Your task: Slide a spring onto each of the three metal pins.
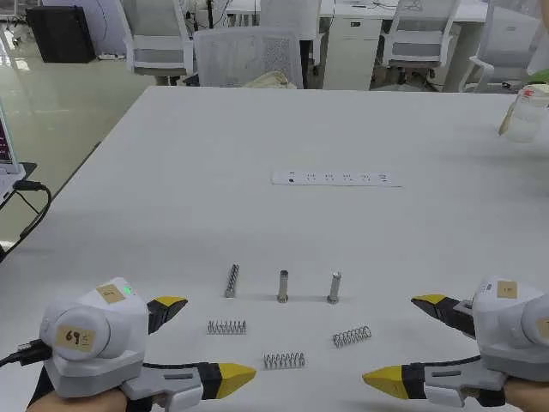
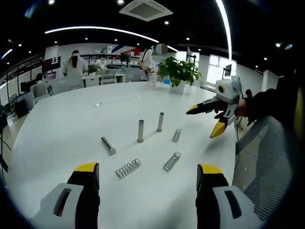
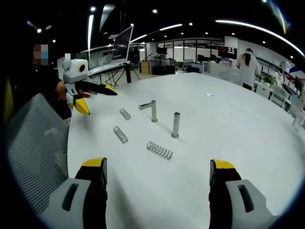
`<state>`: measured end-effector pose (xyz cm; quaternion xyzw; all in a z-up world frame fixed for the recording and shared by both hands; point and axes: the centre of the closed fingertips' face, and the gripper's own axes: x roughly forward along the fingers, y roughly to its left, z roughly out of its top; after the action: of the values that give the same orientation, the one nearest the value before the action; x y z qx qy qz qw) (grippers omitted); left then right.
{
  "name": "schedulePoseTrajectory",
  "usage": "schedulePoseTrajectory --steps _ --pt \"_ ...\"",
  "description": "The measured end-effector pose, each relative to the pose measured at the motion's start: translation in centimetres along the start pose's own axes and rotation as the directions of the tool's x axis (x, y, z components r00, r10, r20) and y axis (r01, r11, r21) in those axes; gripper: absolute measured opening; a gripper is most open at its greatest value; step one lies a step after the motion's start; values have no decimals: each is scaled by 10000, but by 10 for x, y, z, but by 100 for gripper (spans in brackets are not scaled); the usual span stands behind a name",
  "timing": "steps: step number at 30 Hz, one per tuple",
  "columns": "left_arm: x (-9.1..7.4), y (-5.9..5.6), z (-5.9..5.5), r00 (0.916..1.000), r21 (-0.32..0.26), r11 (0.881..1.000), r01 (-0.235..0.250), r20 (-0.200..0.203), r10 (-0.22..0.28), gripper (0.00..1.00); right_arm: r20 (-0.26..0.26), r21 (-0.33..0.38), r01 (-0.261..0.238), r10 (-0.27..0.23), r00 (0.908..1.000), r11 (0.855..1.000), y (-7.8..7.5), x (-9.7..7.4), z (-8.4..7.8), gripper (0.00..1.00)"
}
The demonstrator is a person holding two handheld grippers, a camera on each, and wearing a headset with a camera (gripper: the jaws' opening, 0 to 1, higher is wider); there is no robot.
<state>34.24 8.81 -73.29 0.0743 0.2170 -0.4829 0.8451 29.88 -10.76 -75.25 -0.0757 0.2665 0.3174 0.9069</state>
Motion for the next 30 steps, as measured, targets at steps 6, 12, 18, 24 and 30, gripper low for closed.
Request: schedulePoseTrajectory --steps 6,12,18,24,30 --pt "0 0 0 10000 -16 10000 9 -5 -9 79 -28 1 -2 2 10000 10000 0 0 0 87" --pt "0 0 0 10000 -21 10000 19 -22 -19 79 -45 10 -4 4 10000 10000 0 0 -1 87" --pt "0 0 0 10000 -14 10000 4 -39 -4 78 -40 4 -6 6 10000 10000 0 -1 0 87" --pt "1 0 0 10000 -6 10000 2 -50 -2 78 -48 11 -6 6 10000 10000 0 -1 -1 86" --pt "1 0 0 10000 -15 10000 -14 -43 14 78 -59 8 -9 9 10000 10000 -1 -1 -1 86"
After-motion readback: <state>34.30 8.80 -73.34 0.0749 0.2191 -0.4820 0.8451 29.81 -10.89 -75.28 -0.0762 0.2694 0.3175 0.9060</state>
